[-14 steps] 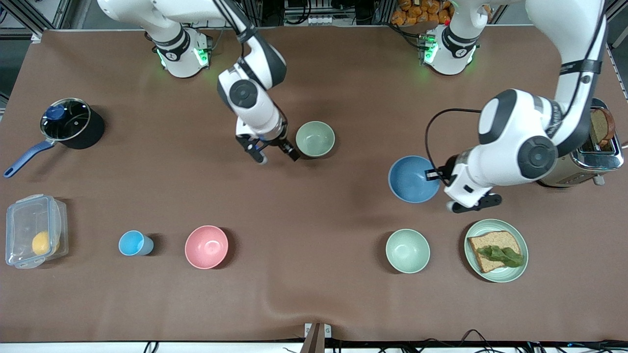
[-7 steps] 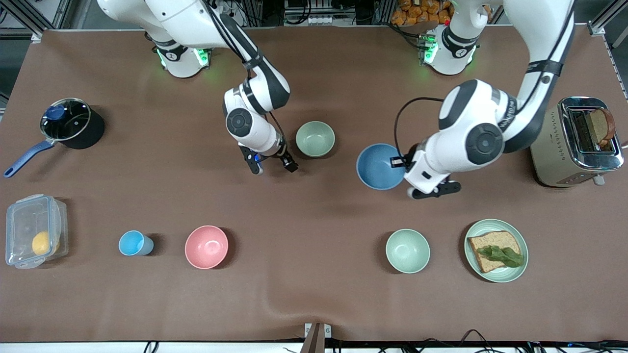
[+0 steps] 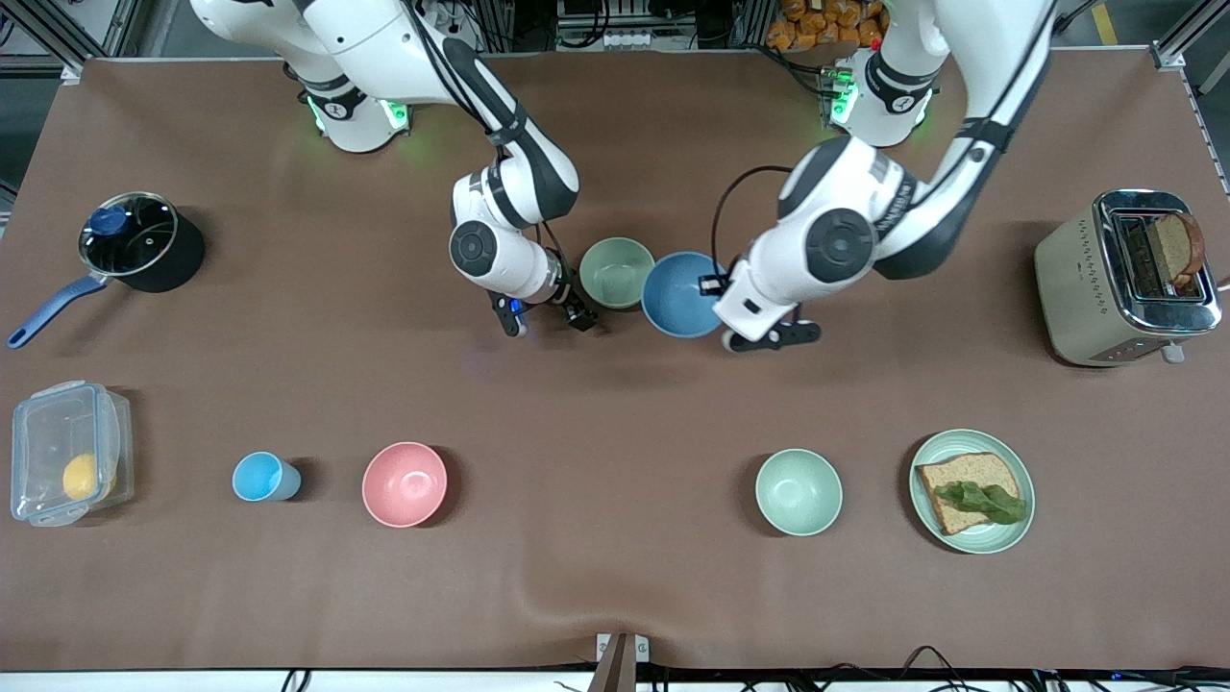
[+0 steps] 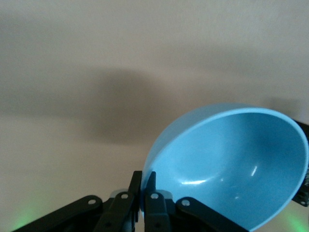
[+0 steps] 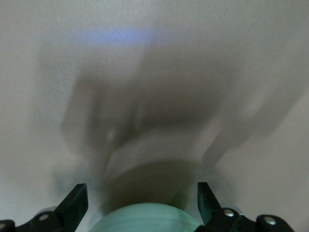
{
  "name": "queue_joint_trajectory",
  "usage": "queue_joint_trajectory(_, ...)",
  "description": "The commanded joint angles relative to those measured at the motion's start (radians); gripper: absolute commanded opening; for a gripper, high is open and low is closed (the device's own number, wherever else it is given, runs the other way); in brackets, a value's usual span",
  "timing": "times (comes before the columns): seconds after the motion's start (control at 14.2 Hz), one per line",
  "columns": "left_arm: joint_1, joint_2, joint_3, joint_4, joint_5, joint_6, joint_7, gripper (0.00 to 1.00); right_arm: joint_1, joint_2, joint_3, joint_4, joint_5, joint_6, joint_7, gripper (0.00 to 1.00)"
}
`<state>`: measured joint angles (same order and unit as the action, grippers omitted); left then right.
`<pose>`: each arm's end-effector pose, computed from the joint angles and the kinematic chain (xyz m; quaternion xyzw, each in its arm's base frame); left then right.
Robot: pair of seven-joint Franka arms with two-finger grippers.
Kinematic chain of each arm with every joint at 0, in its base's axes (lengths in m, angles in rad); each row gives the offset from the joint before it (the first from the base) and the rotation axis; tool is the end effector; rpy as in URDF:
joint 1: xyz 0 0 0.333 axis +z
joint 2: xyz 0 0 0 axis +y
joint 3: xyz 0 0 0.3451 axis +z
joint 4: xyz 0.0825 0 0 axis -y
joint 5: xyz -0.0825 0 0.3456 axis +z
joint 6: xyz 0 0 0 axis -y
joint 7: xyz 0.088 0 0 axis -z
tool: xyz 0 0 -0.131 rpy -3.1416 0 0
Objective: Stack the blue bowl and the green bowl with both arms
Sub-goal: 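Carry the blue bowl with the left gripper and lower it into the green bowl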
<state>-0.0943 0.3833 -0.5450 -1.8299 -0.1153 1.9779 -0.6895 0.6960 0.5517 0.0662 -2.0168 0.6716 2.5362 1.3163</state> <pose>0.4796 -0.3372 0.3651 0.9828 0.0593 -0.1638 0.0606 0.4283 0.4089 0.2052 -0.8275 0.5245 0.1815 0.0852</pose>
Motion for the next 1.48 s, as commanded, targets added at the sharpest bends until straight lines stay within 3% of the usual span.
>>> queue_joint_trajectory(0.0,-0.027,-0.015,-0.003,-0.064,-0.024,0.065,-0.015,0.00,0.005,0.010,0.000,0.012,0.034,-0.001,-0.035,1.00)
queue_joint_trajectory(0.63,-0.168,0.080,-0.001,-0.089,-0.020,0.228,-0.139,0.00,-0.006,0.002,0.000,0.007,0.034,-0.014,-0.051,1.00)
queue_joint_trajectory(1.41,-0.208,0.138,0.002,-0.092,-0.011,0.292,-0.159,0.00,-0.006,-0.001,0.000,0.007,0.032,-0.019,-0.051,1.00)
